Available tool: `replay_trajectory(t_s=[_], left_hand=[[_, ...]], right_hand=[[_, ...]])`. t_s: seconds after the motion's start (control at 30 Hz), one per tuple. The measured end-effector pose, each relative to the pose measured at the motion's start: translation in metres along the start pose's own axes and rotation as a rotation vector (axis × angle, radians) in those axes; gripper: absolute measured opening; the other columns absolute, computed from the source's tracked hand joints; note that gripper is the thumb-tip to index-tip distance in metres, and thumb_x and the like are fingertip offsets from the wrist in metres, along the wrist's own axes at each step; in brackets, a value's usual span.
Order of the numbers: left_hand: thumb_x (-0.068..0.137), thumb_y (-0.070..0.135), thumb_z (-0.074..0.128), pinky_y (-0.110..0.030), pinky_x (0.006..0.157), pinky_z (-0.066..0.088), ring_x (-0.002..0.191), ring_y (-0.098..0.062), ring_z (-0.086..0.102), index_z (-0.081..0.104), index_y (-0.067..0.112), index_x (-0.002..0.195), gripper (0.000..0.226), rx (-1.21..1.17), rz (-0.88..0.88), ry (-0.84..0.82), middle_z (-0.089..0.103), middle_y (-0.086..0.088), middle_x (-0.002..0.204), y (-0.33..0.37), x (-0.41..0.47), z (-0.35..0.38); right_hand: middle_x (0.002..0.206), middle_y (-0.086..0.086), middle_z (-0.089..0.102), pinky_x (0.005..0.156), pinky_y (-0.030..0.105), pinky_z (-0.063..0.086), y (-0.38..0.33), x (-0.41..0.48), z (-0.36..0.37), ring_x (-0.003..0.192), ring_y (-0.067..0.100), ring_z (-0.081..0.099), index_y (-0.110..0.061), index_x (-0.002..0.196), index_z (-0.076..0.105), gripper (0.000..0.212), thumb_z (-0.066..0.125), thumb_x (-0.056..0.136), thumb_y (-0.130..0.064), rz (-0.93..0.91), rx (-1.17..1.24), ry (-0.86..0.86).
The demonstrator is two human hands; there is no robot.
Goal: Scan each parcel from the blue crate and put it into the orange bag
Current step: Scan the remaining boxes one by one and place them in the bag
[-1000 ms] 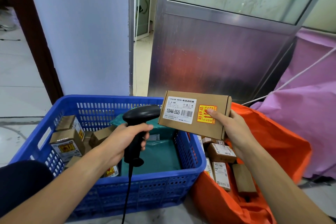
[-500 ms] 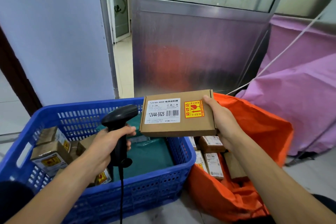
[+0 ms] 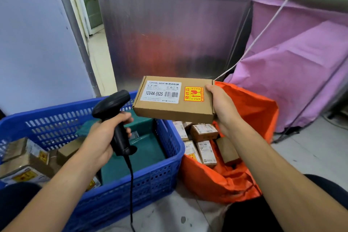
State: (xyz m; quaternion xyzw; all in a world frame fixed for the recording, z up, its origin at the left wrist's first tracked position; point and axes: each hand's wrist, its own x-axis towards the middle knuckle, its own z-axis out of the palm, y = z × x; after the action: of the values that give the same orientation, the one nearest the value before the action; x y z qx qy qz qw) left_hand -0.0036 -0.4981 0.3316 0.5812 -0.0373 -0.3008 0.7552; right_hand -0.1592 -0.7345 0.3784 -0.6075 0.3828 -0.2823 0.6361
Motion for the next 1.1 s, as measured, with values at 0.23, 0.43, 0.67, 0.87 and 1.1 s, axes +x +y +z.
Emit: replay_trajectory(t_s=[0.23, 0.43, 0.67, 0.87, 1.1], left_hand=[[0.094, 0.006, 0.069, -0.026, 0.052, 0.054, 0.052, -0.017, 0.056, 0.068, 0.009, 0.094, 0.003, 0.08, -0.013, -0.06, 0.071, -0.008, 0.083, -0.02, -0.002, 0.027], [0.094, 0.003, 0.067, -0.027, 0.054, 0.053, 0.053, -0.017, 0.055, 0.068, 0.009, 0.091, 0.007, 0.128, -0.009, -0.09, 0.07, -0.007, 0.081, -0.028, -0.001, 0.035], [0.095, 0.007, 0.069, -0.034, 0.062, 0.051, 0.055, -0.019, 0.056, 0.07, 0.008, 0.093, 0.002, 0.166, -0.054, -0.1, 0.07, -0.009, 0.08, -0.04, 0.013, 0.042], [0.096, 0.008, 0.068, -0.037, 0.064, 0.051, 0.057, -0.021, 0.057, 0.072, 0.006, 0.097, 0.005, 0.232, -0.074, -0.125, 0.071, -0.01, 0.081, -0.049, 0.029, 0.049], [0.092, 0.012, 0.07, -0.043, 0.071, 0.059, 0.053, -0.024, 0.062, 0.072, 0.001, 0.106, 0.018, 0.268, -0.087, -0.158, 0.072, -0.013, 0.082, -0.046, 0.044, 0.047]], right_hand=[[0.104, 0.006, 0.078, 0.048, 0.023, 0.05, 0.033, 0.031, -0.036, 0.075, 0.016, 0.072, -0.01, 0.123, 0.064, 0.043, 0.064, 0.091, -0.039, 0.109, 0.167, 0.291], [0.087, 0.007, 0.064, 0.042, 0.023, 0.036, 0.079, 0.049, -0.061, 0.056, 0.015, 0.052, -0.005, 0.115, 0.06, 0.04, 0.067, 0.09, -0.035, 0.249, -0.012, 0.339], [0.088, 0.012, 0.068, 0.056, 0.032, 0.052, 0.131, 0.073, -0.057, 0.067, 0.024, 0.063, -0.006, 0.1, 0.058, 0.019, 0.064, 0.096, -0.024, 0.358, -0.134, 0.268], [0.084, 0.012, 0.064, 0.058, 0.031, 0.054, 0.165, 0.108, -0.036, 0.064, 0.023, 0.06, -0.006, 0.109, 0.055, 0.012, 0.057, 0.101, -0.015, 0.405, -0.162, 0.204], [0.091, 0.011, 0.066, 0.061, 0.032, 0.057, 0.201, 0.147, -0.004, 0.068, 0.022, 0.062, -0.001, 0.112, 0.059, 0.02, 0.05, 0.099, -0.012, 0.48, -0.097, 0.211]])
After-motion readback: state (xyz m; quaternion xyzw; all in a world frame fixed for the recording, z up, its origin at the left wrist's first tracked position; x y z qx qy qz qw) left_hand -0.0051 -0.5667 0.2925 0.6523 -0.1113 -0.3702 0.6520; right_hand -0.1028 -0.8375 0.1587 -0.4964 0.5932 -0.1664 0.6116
